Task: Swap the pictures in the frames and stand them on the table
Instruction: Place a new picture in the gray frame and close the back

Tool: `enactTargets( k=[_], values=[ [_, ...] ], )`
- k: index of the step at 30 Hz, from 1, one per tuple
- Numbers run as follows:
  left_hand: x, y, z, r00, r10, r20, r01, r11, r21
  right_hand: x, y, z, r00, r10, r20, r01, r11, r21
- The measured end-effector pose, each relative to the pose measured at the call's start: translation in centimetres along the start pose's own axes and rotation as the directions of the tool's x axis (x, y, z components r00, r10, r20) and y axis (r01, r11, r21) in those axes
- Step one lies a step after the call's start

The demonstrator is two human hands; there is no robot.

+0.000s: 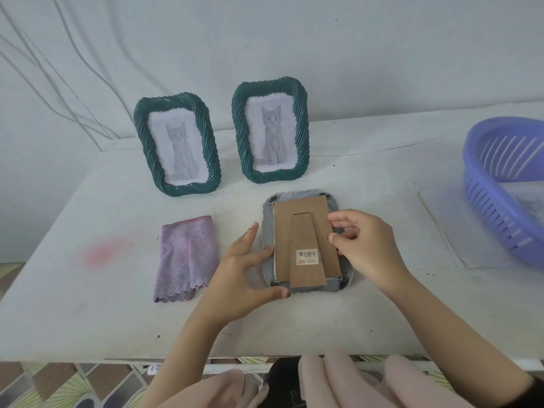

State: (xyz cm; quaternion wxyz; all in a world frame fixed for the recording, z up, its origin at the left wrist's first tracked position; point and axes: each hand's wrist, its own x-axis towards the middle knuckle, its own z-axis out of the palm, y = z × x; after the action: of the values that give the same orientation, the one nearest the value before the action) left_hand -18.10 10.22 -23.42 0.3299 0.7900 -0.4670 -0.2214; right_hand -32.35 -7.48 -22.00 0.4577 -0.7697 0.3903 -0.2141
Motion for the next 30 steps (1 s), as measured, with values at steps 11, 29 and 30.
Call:
enactTargets(
  k=[11, 29, 30],
  values=[
    [0.2, 0.1, -0.2, 0.999, 0.052, 0.011, -0.053, 0.996, 0.074, -0.8, -0.6, -0.4, 0.97, -0.227, 0.084, 0.238, 0.829, -0.507],
    [1.7, -0.6, 0.1, 0.996, 0.014, -0.086, -0.009, 0.998, 0.055, -0.1, 3.0, -0.9, 0.955, -0.27, 0.12, 0.292, 0.924, -0.246],
    [1.7, -0.6, 0.1, 0.996, 0.016, -0.09, -0.011, 0.999, 0.053, -0.1, 3.0, -0.8, 0.956, -0.27, 0.119, 0.291, 0.926, -0.24]
  ],
)
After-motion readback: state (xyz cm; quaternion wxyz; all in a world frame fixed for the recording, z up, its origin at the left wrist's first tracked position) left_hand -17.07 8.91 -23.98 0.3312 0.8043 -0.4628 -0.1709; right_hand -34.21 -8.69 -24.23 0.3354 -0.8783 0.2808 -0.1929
